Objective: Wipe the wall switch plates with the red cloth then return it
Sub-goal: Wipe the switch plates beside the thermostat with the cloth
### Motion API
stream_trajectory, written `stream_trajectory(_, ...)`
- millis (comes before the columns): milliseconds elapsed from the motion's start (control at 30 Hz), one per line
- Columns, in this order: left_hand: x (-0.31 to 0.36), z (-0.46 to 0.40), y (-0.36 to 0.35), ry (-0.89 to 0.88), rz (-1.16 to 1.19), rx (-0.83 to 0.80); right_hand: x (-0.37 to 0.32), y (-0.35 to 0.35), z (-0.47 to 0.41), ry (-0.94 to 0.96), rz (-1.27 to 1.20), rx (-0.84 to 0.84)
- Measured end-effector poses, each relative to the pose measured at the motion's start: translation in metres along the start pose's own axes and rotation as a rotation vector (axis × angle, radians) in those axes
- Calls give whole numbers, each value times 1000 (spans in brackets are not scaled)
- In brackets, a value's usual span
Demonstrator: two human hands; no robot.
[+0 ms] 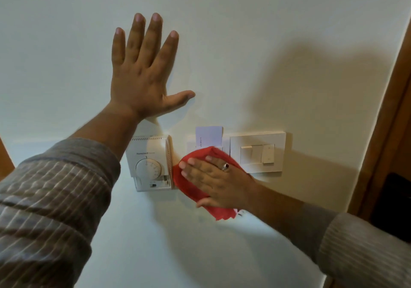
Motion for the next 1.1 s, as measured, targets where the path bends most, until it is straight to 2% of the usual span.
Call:
stream_trajectory(100, 0, 0, 2, -9, 6, 5, 12, -2, 3, 206, -105, -42)
stream_trajectory(200, 0, 0, 0, -7, 9, 0, 26, 3, 5, 201, -151, -6)
stream_trajectory(267, -1, 2, 0, 1, 2, 1, 31, 9, 6, 77, -122, 63)
stream_trajectory(367, -1, 3, -1, 13, 2, -4, 30, 12, 12, -221, -1, 118)
stream_trajectory(433, -1, 2, -2, 14, 5, -12, 23, 10, 17, -424, 19, 101)
stream_trajectory(500, -1, 3, -2, 13, 4, -10, 10, 5, 20, -530, 13, 63)
stream_trajectory(567, 0, 3, -2, 7, 6, -5, 2, 1, 22, -497, 18, 48)
stream_trajectory(733, 0, 2, -4, 16, 0, -29, 3, -6, 37, 40, -33, -28)
stream_trajectory(800, -1, 2, -4, 12, -7, -18, 13, -3, 38, 123, -80, -35)
stream_trajectory(833, -1, 3, -3, 12, -9, -11, 19, 1, 37, 98, -88, 2)
stream_trajectory(933, -2, 2, -4, 13, -21, -7, 39, 19, 38, -143, -21, 142)
stream_trajectory(1000, -1, 3, -2, 14, -27, -10, 37, 18, 35, -254, 15, 140)
stream_trajectory(1100, 0, 2, -2, 19, -22, -9, 28, 14, 17, -302, -2, 123)
Point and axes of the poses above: each hand's wrist, its own z-axis away from the middle knuckle, its own y-axis out of the back of the hand, x = y × z, the point moved 8 cm from there along -z, towards the middle knuckle, and after that the axes turned 6 degrees about x, right-handed, at the moved point
